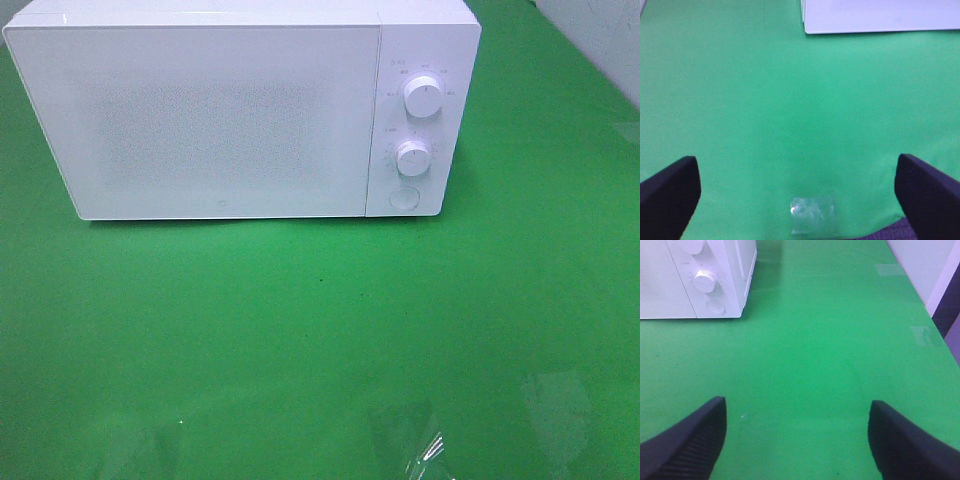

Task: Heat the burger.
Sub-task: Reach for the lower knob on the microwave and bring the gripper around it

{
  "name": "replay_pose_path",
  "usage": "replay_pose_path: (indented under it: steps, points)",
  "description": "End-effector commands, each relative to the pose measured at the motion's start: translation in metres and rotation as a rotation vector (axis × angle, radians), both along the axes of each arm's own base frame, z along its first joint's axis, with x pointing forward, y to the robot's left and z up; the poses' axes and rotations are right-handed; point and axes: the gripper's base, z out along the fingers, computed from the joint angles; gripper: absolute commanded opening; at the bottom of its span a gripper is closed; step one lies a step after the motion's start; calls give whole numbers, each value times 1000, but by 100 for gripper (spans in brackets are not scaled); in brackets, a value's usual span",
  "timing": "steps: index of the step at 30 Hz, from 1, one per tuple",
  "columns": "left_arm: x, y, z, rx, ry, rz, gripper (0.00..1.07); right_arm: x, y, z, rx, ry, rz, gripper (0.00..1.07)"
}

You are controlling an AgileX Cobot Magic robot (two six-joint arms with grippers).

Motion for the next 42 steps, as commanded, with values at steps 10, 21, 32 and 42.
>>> replay_pose_path:
  steps: [10,21,32,42]
  points:
    - [-28,1,-1,-6,-176,7,105,-4,-1,-1,0,-21,-17,76]
    - [-29,1,-1,-6,-178,7,105,-3,-1,-1,-1,-19,-17,76]
    - [-28,1,-1,-6,-177,7,105,-3,-1,-1,-1,-19,-17,76]
    - [-28,1,-1,-6,-177,7,105,-3,-1,-1,-1,-19,-17,76]
